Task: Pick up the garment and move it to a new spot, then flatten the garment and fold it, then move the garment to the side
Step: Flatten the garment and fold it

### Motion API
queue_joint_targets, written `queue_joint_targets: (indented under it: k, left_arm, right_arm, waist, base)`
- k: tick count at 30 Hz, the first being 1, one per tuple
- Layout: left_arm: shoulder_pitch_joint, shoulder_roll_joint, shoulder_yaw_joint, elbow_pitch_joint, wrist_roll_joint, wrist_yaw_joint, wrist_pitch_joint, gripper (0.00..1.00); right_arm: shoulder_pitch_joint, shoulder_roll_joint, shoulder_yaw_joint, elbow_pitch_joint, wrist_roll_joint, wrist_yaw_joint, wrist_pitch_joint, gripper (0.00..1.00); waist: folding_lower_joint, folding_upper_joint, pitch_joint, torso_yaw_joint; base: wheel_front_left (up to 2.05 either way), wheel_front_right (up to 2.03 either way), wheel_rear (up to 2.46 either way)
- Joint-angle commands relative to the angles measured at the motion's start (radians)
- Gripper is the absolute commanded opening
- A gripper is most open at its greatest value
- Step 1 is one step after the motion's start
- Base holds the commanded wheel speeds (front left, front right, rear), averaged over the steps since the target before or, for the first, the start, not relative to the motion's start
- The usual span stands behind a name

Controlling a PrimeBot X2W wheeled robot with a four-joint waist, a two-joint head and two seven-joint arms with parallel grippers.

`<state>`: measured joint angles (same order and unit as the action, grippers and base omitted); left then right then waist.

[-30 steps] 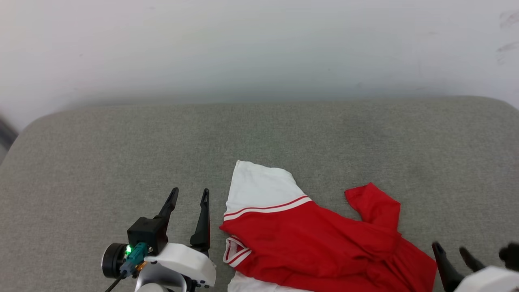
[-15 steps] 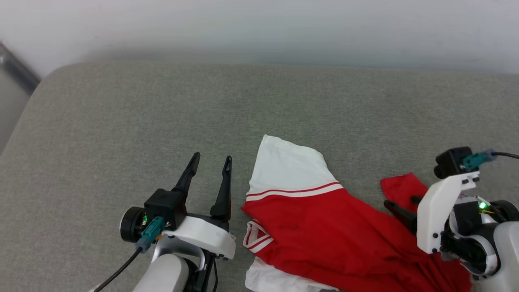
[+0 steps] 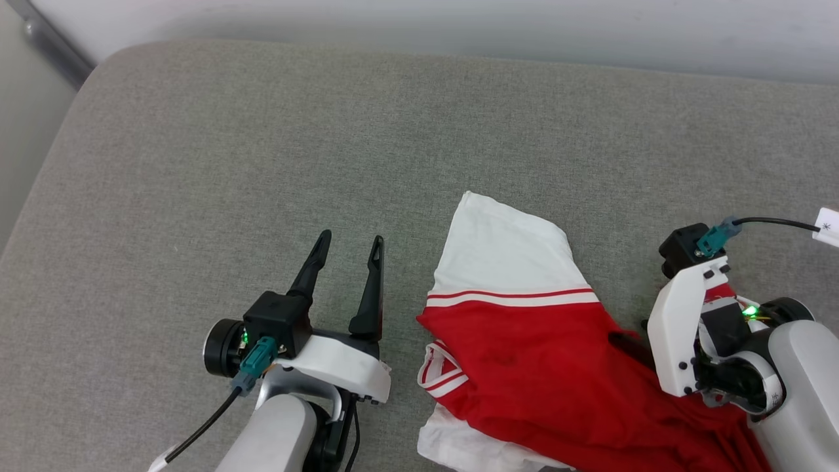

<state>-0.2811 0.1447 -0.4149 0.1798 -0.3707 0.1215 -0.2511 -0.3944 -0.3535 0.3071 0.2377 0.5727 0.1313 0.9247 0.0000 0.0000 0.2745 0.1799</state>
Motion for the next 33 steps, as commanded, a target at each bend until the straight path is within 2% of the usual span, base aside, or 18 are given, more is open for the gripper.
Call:
queue_joint_targets:
  k: [1, 5, 10, 14, 18, 22, 25, 30, 31, 33]
  left_arm:
    - [-0.014, -0.005, 0.001, 0.002, 0.006, -0.003, -0.007, 1.0]
    - [-0.01, -0.009, 0.001, 0.016, 0.003, -0.004, -0.009, 1.0]
    - [0.008, -0.008, 0.002, 0.028, 0.004, -0.004, -0.011, 1.0]
    - [0.019, 0.002, 0.009, 0.029, 0.0, -0.003, -0.012, 1.0]
    - [0.033, 0.011, 0.008, 0.03, -0.004, -0.001, -0.012, 1.0]
    - [0.05, 0.019, 0.009, 0.027, -0.009, 0.005, -0.006, 1.0]
    - [0.055, 0.024, 0.009, 0.023, -0.011, 0.008, -0.001, 1.0]
    - [0.07, 0.035, 0.008, 0.015, -0.016, 0.012, 0.012, 1.0]
    - [0.07, 0.038, 0.008, 0.013, -0.018, 0.014, 0.015, 1.0]
    - [0.074, 0.044, 0.011, 0.009, -0.019, 0.018, 0.019, 1.0]
  right_arm:
    - [0.032, 0.008, 0.037, 0.048, 0.006, -0.001, 0.018, 0.0]
    - [-0.013, -0.007, 0.063, 0.024, 0.035, -0.001, -0.053, 0.0]
    - [-0.082, -0.043, 0.026, -0.002, 0.011, -0.001, -0.202, 0.0]
    - [-0.102, -0.05, -0.062, 0.005, -0.037, -0.001, -0.304, 0.0]
    - [-0.031, -0.038, -0.199, 0.01, -0.086, -0.001, -0.357, 0.0]
    - [0.094, 0.006, -0.367, -0.004, -0.136, -0.001, -0.396, 0.0]
    - [0.216, 0.067, -0.484, -0.019, -0.186, -0.001, -0.407, 0.0]
    - [0.385, 0.199, -0.574, -0.048, -0.226, -0.001, -0.421, 0.0]
    - [0.411, 0.223, -0.573, -0.056, -0.227, -0.001, -0.42, 0.05]
    - [0.447, 0.248, -0.573, -0.067, -0.238, -0.001, -0.432, 0.49]
  waist:
    - [0.0, 0.0, 0.001, 0.001]
    - [0.0, 0.0, -0.009, 0.003]
    - [0.0, 0.0, -0.045, -0.01]
    - [0.0, 0.0, -0.07, -0.035]
    - [0.0, 0.0, -0.089, -0.06]
    - [0.0, 0.0, -0.101, -0.084]
    - [0.0, 0.0, -0.108, -0.101]
    - [0.0, 0.0, -0.122, -0.122]
    - [0.0, 0.0, -0.124, -0.125]
    - [0.0, 0.0, -0.129, -0.133]
  base:
    - [0.0, 0.0, 0.0]
    - [0.0, 0.0, 0.0]
    - [0.0, 0.0, 0.0]
    - [0.0, 0.0, 0.0]
    - [0.0, 0.0, 0.0]
    - [0.0, 0.0, 0.0]
    - [0.0, 0.0, 0.0]
    - [0.0, 0.0, 0.0]
    - [0.0, 0.0, 0.0]
    - [0.0, 0.0, 0.0]
